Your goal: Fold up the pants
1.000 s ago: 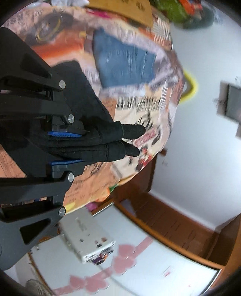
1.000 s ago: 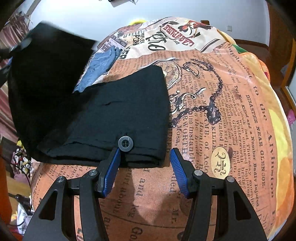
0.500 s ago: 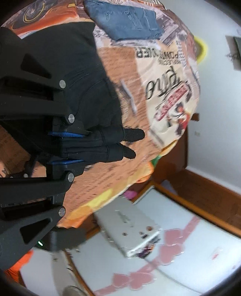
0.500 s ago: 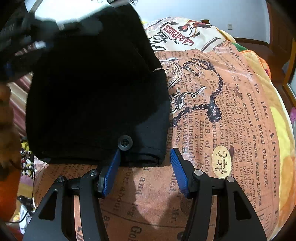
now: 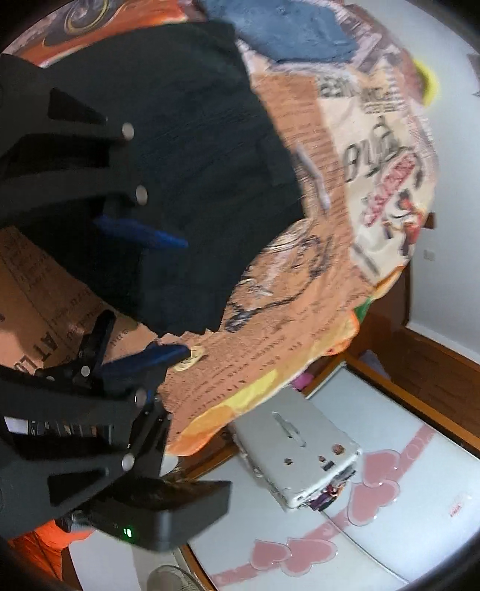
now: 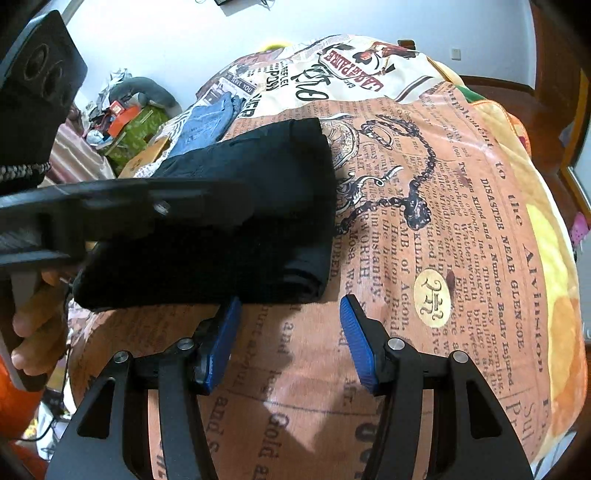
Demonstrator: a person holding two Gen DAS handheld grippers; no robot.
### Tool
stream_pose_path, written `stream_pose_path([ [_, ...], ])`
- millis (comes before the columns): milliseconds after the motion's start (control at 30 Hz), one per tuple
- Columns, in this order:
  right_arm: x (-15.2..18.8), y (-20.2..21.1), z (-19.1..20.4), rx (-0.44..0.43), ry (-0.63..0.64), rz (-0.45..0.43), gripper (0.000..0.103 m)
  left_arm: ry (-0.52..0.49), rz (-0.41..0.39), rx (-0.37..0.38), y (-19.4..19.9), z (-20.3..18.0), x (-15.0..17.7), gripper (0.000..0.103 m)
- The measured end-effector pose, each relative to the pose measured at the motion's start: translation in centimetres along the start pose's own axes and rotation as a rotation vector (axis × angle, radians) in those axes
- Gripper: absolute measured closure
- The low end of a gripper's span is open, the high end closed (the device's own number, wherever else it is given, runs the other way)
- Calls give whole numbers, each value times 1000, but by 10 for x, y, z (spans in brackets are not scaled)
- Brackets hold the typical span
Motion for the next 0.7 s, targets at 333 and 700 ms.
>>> stream_pose_path([
  [333,0,1,5,-23,4,3,51,71,-118,-302,41,96,-40,35],
  [700,-4,-11,4,10,25,27,49,293,41,-501,-3,271,-34,35],
])
Point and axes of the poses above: each gripper's, at about its wrist camera, not at the fingertips, and y roughly against the way its jaws point, z to its left, x to its underside, the point moved 3 cm from there along -y, roughly the way its jaws point
